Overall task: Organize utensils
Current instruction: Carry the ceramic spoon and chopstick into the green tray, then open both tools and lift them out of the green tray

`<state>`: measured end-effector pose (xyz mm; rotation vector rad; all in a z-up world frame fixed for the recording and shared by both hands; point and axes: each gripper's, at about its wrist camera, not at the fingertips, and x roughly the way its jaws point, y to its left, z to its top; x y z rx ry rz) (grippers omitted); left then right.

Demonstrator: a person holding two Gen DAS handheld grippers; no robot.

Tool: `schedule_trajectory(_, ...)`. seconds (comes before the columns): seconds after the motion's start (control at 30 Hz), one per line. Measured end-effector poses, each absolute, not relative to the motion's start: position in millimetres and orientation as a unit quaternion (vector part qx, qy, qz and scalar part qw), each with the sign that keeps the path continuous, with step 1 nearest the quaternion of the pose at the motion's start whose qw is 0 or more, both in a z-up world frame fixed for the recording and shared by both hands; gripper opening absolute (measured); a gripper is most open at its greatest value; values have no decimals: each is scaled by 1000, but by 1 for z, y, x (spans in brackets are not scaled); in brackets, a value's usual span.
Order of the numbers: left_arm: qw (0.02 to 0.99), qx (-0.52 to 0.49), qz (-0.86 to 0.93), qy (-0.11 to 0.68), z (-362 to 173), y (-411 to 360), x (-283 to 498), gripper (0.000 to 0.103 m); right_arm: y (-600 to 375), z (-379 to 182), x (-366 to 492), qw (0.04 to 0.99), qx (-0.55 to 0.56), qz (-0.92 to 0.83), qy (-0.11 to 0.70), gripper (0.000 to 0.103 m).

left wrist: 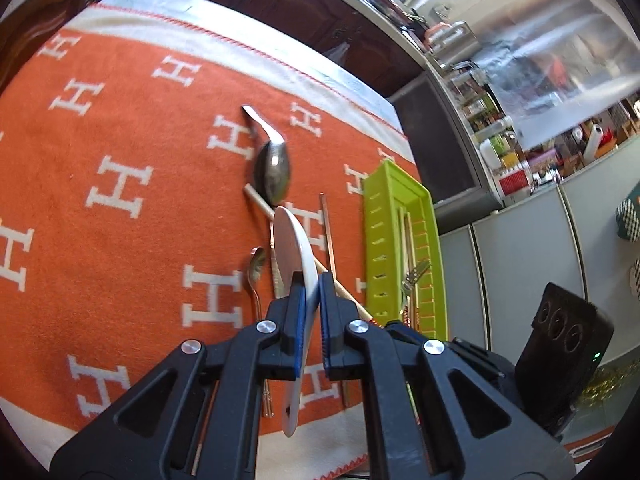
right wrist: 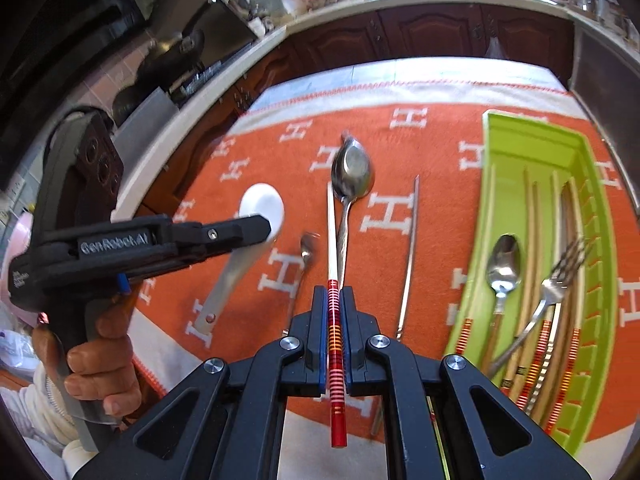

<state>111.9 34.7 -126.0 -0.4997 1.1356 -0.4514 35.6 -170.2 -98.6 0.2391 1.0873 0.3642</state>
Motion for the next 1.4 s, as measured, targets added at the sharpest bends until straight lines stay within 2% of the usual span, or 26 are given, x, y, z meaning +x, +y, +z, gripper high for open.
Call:
schedule_trajectory(0.5,797,-163,-250,524,-84,-29,95,4,-242,-34,-13,899,148,76,405,5)
schedule_trajectory(0.77,786,-113,-292,533,-74,-104,100,4,-289,-35,-31,912,150,-54,379,5)
schedule_trajectory(1.0,781,-70,-279,554,-96,-156,113,4,-320,-60,-27,896,168,-71,405,6)
schedule_trajectory(1.07,779,-62,-271,562,-102,-159,115,4,-323,-70,-22,887,178,-70,419,8)
schedule_trajectory(1.13,778,-54,-272,564,-104,-159,113,4,-325,-77,-20,885,179,-76,422,22)
schedule_trajectory(1.2,780,-43,-268,564,-104,-157,111,5,-327,-81,-18,886,182,-76,420,29)
schedule_trajectory(1.27,781,-39,-264,564,-103,-152,110,6,-328,-84,-19,886,184,-75,419,30)
schedule_trajectory(1.33,786,-35,-258,560,-100,-145,107,12,-328,-87,-18,885,184,-70,421,30)
schedule_trajectory(1.4,791,-34,-251,557,-97,-136,104,23,-326,-90,-18,884,183,-67,425,30)
